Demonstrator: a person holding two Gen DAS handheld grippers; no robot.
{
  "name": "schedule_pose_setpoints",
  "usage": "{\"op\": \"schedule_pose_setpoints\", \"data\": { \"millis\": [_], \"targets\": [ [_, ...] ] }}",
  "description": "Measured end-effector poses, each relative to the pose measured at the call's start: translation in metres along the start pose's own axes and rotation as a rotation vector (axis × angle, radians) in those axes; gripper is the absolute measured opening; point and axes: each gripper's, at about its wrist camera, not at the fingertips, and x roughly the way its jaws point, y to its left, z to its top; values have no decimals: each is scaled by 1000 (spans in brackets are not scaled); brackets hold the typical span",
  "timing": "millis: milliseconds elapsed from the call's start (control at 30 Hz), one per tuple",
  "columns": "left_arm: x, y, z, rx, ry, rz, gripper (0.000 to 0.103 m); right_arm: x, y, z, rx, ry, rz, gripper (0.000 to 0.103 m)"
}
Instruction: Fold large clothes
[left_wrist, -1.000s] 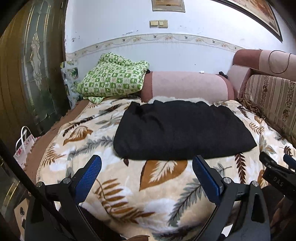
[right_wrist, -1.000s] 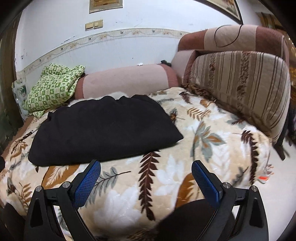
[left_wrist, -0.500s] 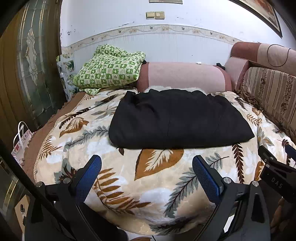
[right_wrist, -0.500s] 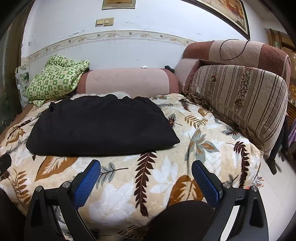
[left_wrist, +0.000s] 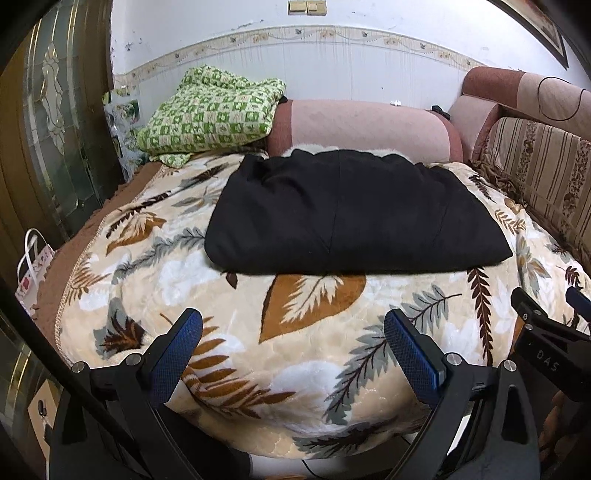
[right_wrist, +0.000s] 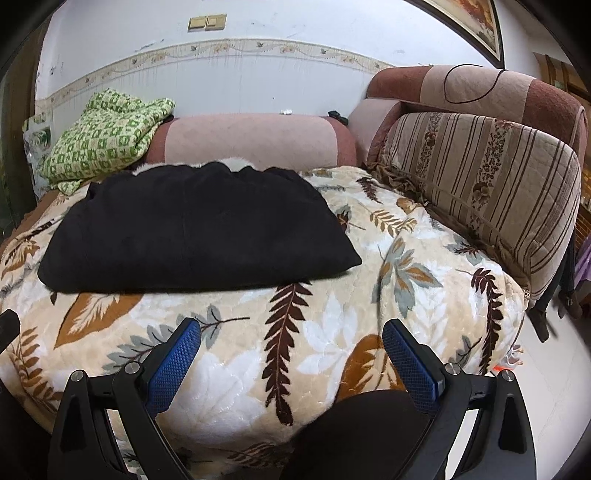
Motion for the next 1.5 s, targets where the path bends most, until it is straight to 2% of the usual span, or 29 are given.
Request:
{"op": "schedule_pose_setpoints", "data": {
  "millis": [300,800,1267,1367,1500],
  "targets": [
    [8,7,-2,-33,36,-19,98,1,6,-1,-20,4,-4,100],
    [6,7,-2,-42,39,-36,98,-5,9,0,-46,-7,-26,100],
    [8,7,-2,-56,49,-55,98,1,11,1,-67,23,-24,100],
    [11,7,4,-62,74,-40,98,3,13,6,-74,27,-30,100],
    [19,3,16,-29,166,28,98,5,13,18,-71,33,-28,100]
  ]
}}
